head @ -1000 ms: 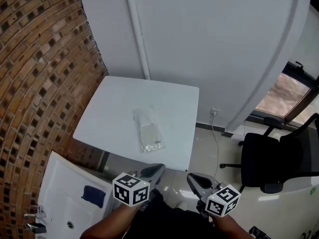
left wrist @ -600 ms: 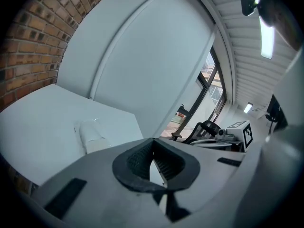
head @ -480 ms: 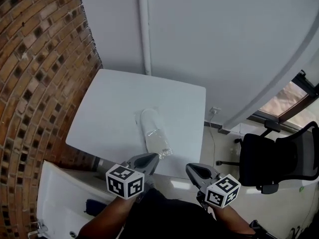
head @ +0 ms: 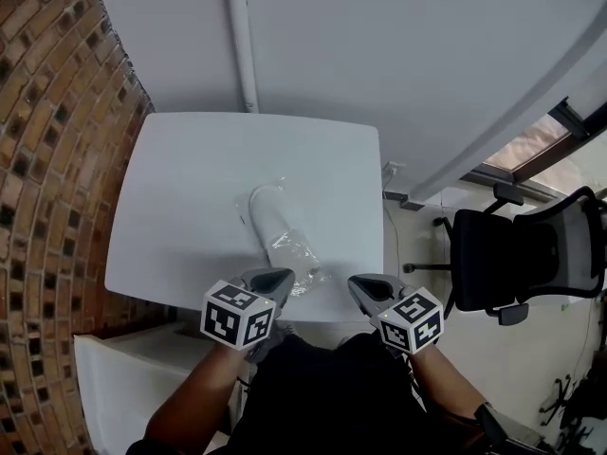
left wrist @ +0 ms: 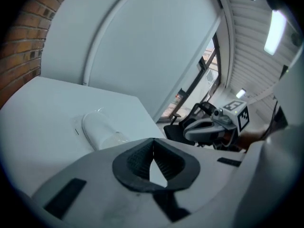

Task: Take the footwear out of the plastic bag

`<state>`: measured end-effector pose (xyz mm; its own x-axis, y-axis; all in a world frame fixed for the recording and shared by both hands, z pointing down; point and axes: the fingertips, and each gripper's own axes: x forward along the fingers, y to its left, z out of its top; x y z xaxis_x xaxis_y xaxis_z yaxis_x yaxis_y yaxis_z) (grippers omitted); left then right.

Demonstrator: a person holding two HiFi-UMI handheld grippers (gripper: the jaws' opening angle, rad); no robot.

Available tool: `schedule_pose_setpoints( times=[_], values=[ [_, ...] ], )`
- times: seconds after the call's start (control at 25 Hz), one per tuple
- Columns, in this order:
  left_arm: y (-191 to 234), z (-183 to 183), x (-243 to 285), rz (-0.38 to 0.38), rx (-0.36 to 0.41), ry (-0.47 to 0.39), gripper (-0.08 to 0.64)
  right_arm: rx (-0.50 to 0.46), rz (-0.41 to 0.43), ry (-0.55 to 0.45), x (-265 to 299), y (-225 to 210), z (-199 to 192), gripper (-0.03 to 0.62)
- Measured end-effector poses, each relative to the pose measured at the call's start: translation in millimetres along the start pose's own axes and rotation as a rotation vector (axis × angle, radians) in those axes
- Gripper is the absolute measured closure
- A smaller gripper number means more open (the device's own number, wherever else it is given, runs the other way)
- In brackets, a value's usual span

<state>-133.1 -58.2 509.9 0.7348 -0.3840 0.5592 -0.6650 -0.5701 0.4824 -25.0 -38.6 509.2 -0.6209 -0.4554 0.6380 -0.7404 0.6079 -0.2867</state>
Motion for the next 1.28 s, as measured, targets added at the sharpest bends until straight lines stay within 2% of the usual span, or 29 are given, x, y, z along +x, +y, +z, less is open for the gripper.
schedule_pose_setpoints(
  times=[0.08, 0.2, 0.36, 0.52, 0.8, 0.96, 1.08, 1.16, 1.28],
  values=[
    [5, -6, 8, 0.014, 0.098, 0.070, 0.552, -0.021, 0.007, 0.057, 10, -5, -10, 0.588],
    [18, -6, 21, 0.053, 0.247, 0.119, 0.552, -0.073, 0.044, 0.133, 31, -14, -23, 0.525],
    [36, -18, 43, 0.076, 0.364, 0.207, 0.552, -0.148, 0.083, 0.241, 62, -25, -43, 0.468],
    [37, -32, 63, 0.040, 0.318, 0.282, 0.552, -0.188, 0.129, 0.316, 85, -33, -58, 0.463],
    [58, -49, 96, 0.105, 0.327, 0.400, 0.552, -0.221, 0.251, 0.410, 108, -40, -72, 0.469],
    [68, -60, 106, 0.132, 0.279, 0.444, 0.552, -0.257, 0.303, 0.429, 113, -35, -76, 0.503],
    [77, -61, 109, 0.184, 0.297, 0.439, 0.552, -0.272, 0.327, 0.418, 115, -31, -76, 0.553],
    [79, -64, 110, 0.205, 0.281, 0.437, 0.552, -0.278, 0.343, 0.399, 115, -29, -74, 0.591],
    [80, -64, 111, 0.226, 0.254, 0.436, 0.554, -0.302, 0.366, 0.370, 110, -25, -72, 0.591]
  ],
)
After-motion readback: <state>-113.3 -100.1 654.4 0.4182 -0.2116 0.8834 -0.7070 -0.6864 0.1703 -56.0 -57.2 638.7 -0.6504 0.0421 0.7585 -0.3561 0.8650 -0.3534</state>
